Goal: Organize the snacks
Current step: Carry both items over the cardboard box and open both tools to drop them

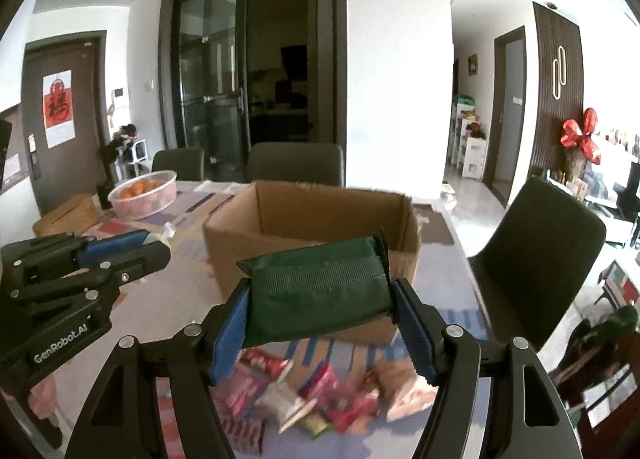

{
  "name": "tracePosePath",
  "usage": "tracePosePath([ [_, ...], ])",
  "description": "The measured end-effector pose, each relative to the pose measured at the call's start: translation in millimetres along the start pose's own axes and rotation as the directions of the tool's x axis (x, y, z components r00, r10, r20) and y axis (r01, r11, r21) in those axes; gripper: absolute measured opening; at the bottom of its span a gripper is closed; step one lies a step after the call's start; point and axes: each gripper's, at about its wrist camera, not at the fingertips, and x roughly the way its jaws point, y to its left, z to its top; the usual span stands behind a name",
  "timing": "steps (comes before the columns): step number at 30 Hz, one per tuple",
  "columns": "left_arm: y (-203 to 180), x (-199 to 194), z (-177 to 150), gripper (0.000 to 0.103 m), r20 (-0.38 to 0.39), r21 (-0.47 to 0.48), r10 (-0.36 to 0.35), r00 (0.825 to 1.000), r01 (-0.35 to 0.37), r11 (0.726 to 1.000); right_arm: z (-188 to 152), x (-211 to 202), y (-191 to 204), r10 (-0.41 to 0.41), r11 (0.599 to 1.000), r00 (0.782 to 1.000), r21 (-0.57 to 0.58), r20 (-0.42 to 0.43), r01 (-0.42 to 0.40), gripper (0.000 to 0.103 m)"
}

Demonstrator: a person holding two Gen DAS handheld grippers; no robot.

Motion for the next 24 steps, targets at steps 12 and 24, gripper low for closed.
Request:
tracePosePath([
  [12, 11.9, 38.2, 61.0, 0.019, -0.02, 0.055, 0.03, 0.999, -0.029, 0.998, 60.1, 46.6, -15.0, 0.0, 1.0, 0.999, -0.023, -0.033, 0.0, 0.069],
  [24, 27.6, 111.5, 70.5, 0.019, -0.19, -0.024, -0.039, 0.981, 0.035, 0.999, 76.2, 106.0, -37.6, -0.001, 1.0, 0.987, 0.001, -0.162, 0.001, 0.07],
])
